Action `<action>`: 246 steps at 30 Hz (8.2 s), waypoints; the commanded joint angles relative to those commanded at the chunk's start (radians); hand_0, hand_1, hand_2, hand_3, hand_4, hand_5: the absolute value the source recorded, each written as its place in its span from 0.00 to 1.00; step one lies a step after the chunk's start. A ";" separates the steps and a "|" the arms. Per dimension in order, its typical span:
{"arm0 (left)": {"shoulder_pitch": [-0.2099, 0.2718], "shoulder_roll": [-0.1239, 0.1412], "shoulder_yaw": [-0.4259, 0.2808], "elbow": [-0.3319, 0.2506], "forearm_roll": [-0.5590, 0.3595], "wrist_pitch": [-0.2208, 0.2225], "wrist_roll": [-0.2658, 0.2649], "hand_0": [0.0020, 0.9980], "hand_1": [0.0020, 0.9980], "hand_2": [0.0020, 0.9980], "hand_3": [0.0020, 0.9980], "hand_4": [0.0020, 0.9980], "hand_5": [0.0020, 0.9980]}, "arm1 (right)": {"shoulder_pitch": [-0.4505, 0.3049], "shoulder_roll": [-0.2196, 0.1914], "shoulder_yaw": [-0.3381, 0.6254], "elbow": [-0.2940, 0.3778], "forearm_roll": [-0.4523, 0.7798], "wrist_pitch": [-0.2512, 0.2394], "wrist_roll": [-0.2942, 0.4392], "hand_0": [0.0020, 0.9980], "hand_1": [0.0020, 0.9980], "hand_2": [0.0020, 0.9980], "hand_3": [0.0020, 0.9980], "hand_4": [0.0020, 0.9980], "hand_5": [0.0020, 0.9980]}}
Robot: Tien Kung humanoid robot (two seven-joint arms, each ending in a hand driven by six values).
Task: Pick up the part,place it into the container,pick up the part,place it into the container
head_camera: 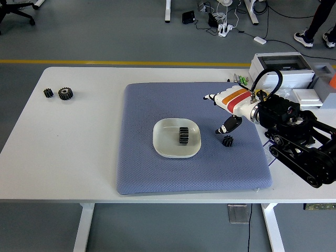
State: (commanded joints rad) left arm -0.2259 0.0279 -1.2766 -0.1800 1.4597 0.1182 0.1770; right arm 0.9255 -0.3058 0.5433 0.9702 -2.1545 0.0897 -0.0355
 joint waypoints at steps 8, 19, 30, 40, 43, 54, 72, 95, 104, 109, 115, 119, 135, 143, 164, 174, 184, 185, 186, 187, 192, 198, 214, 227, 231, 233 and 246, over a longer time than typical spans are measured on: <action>0.004 -0.004 -0.008 0.000 0.014 -0.006 0.004 0.67 0.66 0.63 0.56 0.58 0.52 | -0.031 -0.024 -0.054 0.006 0.018 0.020 -0.001 0.46 0.51 0.68 0.71 0.97 0.35; 0.003 -0.005 0.000 0.000 0.001 -0.001 0.003 0.67 0.66 0.63 0.56 0.58 0.52 | -0.034 -0.004 -0.088 -0.007 0.038 -0.012 0.007 0.39 0.48 0.55 0.54 0.88 0.33; 0.000 -0.007 0.014 0.000 -0.010 -0.003 0.004 0.67 0.67 0.63 0.56 0.58 0.52 | -0.043 0.030 -0.093 -0.093 0.039 -0.044 -0.004 0.38 0.48 0.55 0.53 0.87 0.33; 0.005 -0.008 0.021 0.000 -0.011 -0.007 0.005 0.67 0.67 0.63 0.56 0.58 0.53 | -0.055 0.019 -0.089 -0.096 0.063 -0.061 0.022 0.25 0.40 0.49 0.51 0.83 0.34; 0.006 -0.008 0.019 0.000 -0.008 -0.008 0.006 0.67 0.67 0.63 0.56 0.58 0.53 | -0.057 0.019 -0.091 -0.097 0.058 -0.066 0.031 0.16 0.29 0.45 0.51 0.80 0.35; 0.005 -0.008 0.024 0.000 -0.011 -0.009 0.005 0.67 0.67 0.63 0.56 0.58 0.53 | -0.059 0.018 -0.090 -0.097 0.048 -0.094 0.050 0.13 0.25 0.41 0.50 0.78 0.33; -0.001 -0.007 0.018 0.000 -0.008 -0.010 0.005 0.67 0.67 0.62 0.56 0.58 0.53 | -0.058 0.001 -0.068 -0.069 0.043 -0.099 0.043 0.11 0.23 0.36 0.51 0.81 0.31; -0.003 -0.006 0.020 0.000 -0.011 -0.010 0.005 0.67 0.67 0.62 0.56 0.58 0.53 | -0.075 0.006 -0.062 -0.069 0.090 -0.130 0.086 0.53 0.63 0.69 0.62 0.99 0.31; -0.005 -0.007 0.022 0.000 -0.011 -0.011 0.006 0.67 0.67 0.63 0.56 0.58 0.53 | -0.077 0.027 -0.093 -0.138 0.132 -0.172 0.088 0.48 0.49 0.52 0.50 0.69 0.19; -0.005 -0.008 0.024 0.000 -0.012 -0.011 0.006 0.67 0.67 0.63 0.56 0.58 0.53 | -0.076 0.033 -0.105 -0.159 0.151 -0.177 0.092 0.48 0.49 0.52 0.50 0.69 0.19; -0.004 -0.008 0.027 0.000 -0.014 -0.011 0.006 0.67 0.67 0.63 0.56 0.58 0.53 | -0.078 0.037 -0.107 -0.176 0.146 -0.177 0.083 0.51 0.47 0.49 0.49 0.60 0.16; -0.003 -0.008 0.029 0.000 -0.014 -0.011 0.006 0.67 0.67 0.63 0.56 0.58 0.53 | -0.081 0.033 -0.102 -0.171 0.135 -0.181 0.077 0.44 0.45 0.46 0.49 0.62 0.11; 0.007 -0.008 0.022 0.000 -0.001 -0.015 0.008 0.67 0.67 0.62 0.56 0.58 0.53 | -0.087 0.001 -0.061 -0.069 0.088 -0.183 0.064 0.38 0.40 0.42 0.49 0.64 0.04; 0.004 -0.005 0.023 0.000 0.001 -0.018 0.007 0.67 0.67 0.62 0.56 0.58 0.53 | -0.080 -0.010 -0.025 -0.009 0.065 -0.179 0.055 0.38 0.40 0.42 0.49 0.65 0.04; -0.004 -0.001 0.008 0.000 0.009 -0.018 0.008 0.67 0.66 0.63 0.56 0.58 0.53 | -0.025 -0.022 -0.031 0.106 0.046 -0.136 0.036 0.37 0.39 0.42 0.49 0.68 0.03; -0.010 0.002 0.008 0.000 0.005 -0.015 0.008 0.67 0.66 0.63 0.56 0.58 0.53 | 0.028 0.052 -0.149 0.126 0.045 -0.139 0.036 0.37 0.39 0.42 0.50 0.68 0.03; -0.015 0.005 0.010 0.000 0.003 -0.013 0.009 0.67 0.66 0.63 0.56 0.58 0.53 | 0.071 0.142 -0.183 0.048 0.034 -0.165 0.034 0.37 0.40 0.43 0.50 0.68 0.03; -0.016 0.005 0.010 0.000 0.003 -0.013 0.009 0.67 0.66 0.63 0.56 0.58 0.53 | 0.072 0.144 -0.184 0.045 0.033 -0.165 0.034 0.37 0.40 0.43 0.50 0.68 0.03; -0.016 0.005 0.012 0.000 0.003 -0.013 0.009 0.67 0.66 0.63 0.56 0.58 0.53 | 0.078 0.152 -0.188 0.032 0.033 -0.166 0.034 0.37 0.40 0.43 0.50 0.68 0.03; -0.017 0.005 0.013 0.000 0.002 -0.014 0.010 0.67 0.66 0.63 0.56 0.58 0.53 | 0.083 0.157 -0.191 0.023 0.031 -0.164 0.033 0.37 0.40 0.43 0.50 0.68 0.03; -0.018 0.006 0.016 0.000 -0.001 -0.013 0.009 0.67 0.66 0.63 0.56 0.58 0.53 | 0.099 0.164 -0.208 -0.007 0.016 -0.151 0.030 0.37 0.41 0.44 0.50 0.69 0.04; -0.019 0.007 0.019 0.000 0.001 -0.013 0.009 0.67 0.66 0.63 0.56 0.58 0.53 | 0.112 0.168 -0.238 -0.029 0.008 -0.123 0.024 0.36 0.43 0.45 0.50 0.67 0.05; -0.017 0.009 0.018 0.000 0.011 -0.013 0.010 0.67 0.66 0.63 0.56 0.58 0.53 | 0.121 0.186 -0.260 -0.065 0.003 -0.100 0.020 0.36 0.44 0.46 0.51 0.66 0.07; -0.023 0.011 0.022 0.000 0.015 -0.014 0.011 0.67 0.66 0.63 0.56 0.58 0.52 | 0.135 0.189 -0.249 -0.086 0.008 -0.098 0.022 0.34 0.44 0.46 0.51 0.65 0.13; -0.025 0.011 0.021 0.000 0.014 -0.014 0.010 0.67 0.65 0.63 0.56 0.58 0.52 | 0.140 0.189 -0.250 -0.088 0.009 -0.098 0.023 0.34 0.44 0.47 0.51 0.65 0.15; -0.026 0.011 0.020 0.000 0.014 -0.013 0.010 0.67 0.65 0.63 0.56 0.58 0.52 | 0.142 0.190 -0.253 -0.087 0.010 -0.097 0.023 0.34 0.44 0.47 0.51 0.65 0.15; -0.032 0.011 0.016 0.000 0.016 -0.012 0.011 0.67 0.66 0.63 0.56 0.58 0.53 | 0.150 0.209 -0.273 -0.088 0.011 -0.090 0.023 0.34 0.44 0.47 0.50 0.65 0.17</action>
State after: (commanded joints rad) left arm -0.2582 0.0390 -1.2609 -0.1800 1.4754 0.1061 0.1883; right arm 1.0751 -0.0970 0.2699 0.8818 -2.1431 -0.0004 -0.0121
